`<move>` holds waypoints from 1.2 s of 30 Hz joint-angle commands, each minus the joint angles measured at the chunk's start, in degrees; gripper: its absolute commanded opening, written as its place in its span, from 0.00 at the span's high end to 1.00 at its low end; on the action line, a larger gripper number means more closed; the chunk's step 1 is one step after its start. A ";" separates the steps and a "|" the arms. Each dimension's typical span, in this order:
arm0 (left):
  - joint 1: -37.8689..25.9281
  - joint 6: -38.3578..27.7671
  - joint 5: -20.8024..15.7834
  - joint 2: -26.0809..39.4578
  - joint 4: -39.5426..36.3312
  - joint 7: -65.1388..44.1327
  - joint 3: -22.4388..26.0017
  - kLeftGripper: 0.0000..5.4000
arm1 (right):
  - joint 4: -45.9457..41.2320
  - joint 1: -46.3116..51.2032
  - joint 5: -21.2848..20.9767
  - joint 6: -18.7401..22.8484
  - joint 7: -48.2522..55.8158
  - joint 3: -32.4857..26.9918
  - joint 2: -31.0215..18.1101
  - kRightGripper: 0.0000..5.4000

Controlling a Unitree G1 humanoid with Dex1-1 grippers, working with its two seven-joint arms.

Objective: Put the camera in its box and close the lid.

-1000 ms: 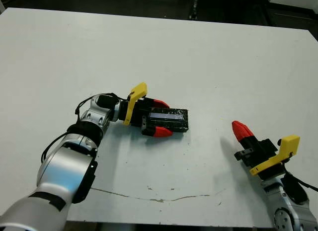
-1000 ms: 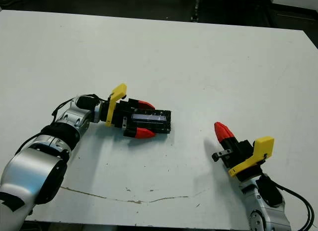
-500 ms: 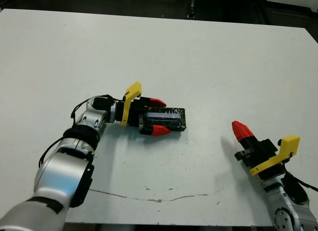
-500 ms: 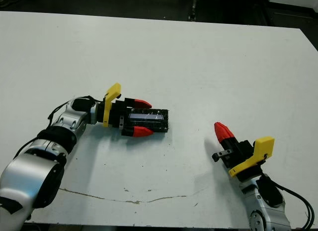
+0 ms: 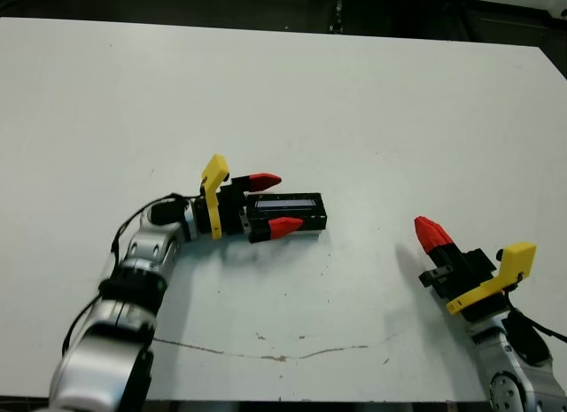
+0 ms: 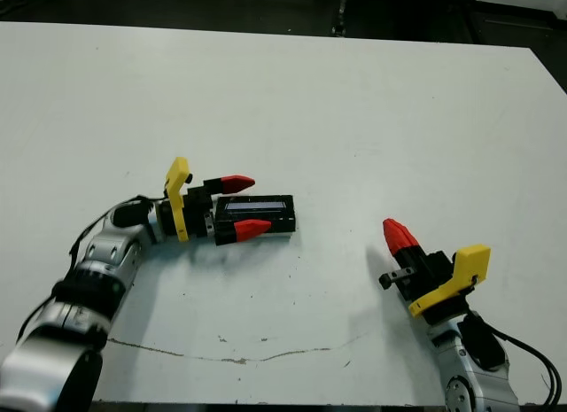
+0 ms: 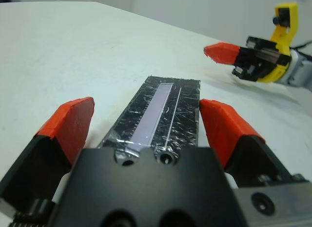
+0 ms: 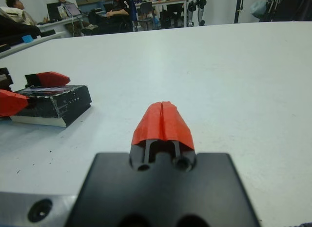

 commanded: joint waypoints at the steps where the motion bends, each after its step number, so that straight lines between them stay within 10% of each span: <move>1: 6.28 5.44 1.26 2.40 0.82 1.89 -1.52 0.00 | 0.21 0.36 -0.13 0.45 0.13 -0.26 -0.72 1.00; 27: 15.76 7.69 -7.12 14.56 -19.38 5.11 4.55 0.00 | 0.75 0.00 0.17 0.54 1.09 -0.31 -0.97 1.00; 36: 18.30 9.52 -16.17 15.64 -26.60 9.93 16.26 0.00 | 0.23 0.28 -0.02 0.84 0.66 -0.25 -0.93 1.00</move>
